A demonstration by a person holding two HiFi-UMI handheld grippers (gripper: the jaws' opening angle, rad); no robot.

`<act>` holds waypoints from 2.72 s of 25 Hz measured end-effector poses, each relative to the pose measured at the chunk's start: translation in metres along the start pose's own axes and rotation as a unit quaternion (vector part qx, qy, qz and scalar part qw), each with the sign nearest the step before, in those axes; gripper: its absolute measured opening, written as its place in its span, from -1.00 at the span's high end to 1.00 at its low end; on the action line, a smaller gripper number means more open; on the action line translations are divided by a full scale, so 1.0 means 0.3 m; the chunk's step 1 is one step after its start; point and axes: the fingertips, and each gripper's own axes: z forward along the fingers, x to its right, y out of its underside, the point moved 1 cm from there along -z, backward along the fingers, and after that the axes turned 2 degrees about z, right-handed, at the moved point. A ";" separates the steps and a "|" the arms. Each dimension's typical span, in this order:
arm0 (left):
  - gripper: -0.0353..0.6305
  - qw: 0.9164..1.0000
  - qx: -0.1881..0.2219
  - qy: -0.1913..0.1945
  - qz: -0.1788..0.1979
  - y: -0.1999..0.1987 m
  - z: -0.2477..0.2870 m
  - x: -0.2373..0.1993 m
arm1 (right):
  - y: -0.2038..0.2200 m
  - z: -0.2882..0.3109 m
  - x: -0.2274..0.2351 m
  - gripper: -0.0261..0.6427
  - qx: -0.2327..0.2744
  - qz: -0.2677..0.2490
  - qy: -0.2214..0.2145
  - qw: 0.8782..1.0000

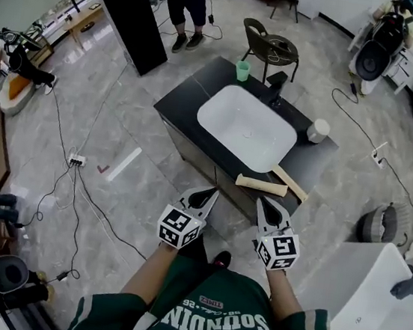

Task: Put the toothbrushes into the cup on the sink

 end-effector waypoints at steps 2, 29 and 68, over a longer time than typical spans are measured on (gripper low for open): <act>0.87 1.000 0.004 0.010 0.005 -0.025 0.047 -0.042 | -0.012 0.034 0.042 0.80 0.002 0.002 0.015 1.000; 0.87 0.957 -0.054 0.279 0.059 -0.313 0.811 -0.761 | -0.183 0.661 0.467 0.79 -0.018 0.072 0.313 0.947; 0.87 0.923 -0.109 0.361 0.073 -0.233 1.082 -0.566 | 0.197 0.486 0.657 0.53 -0.209 0.065 0.324 0.920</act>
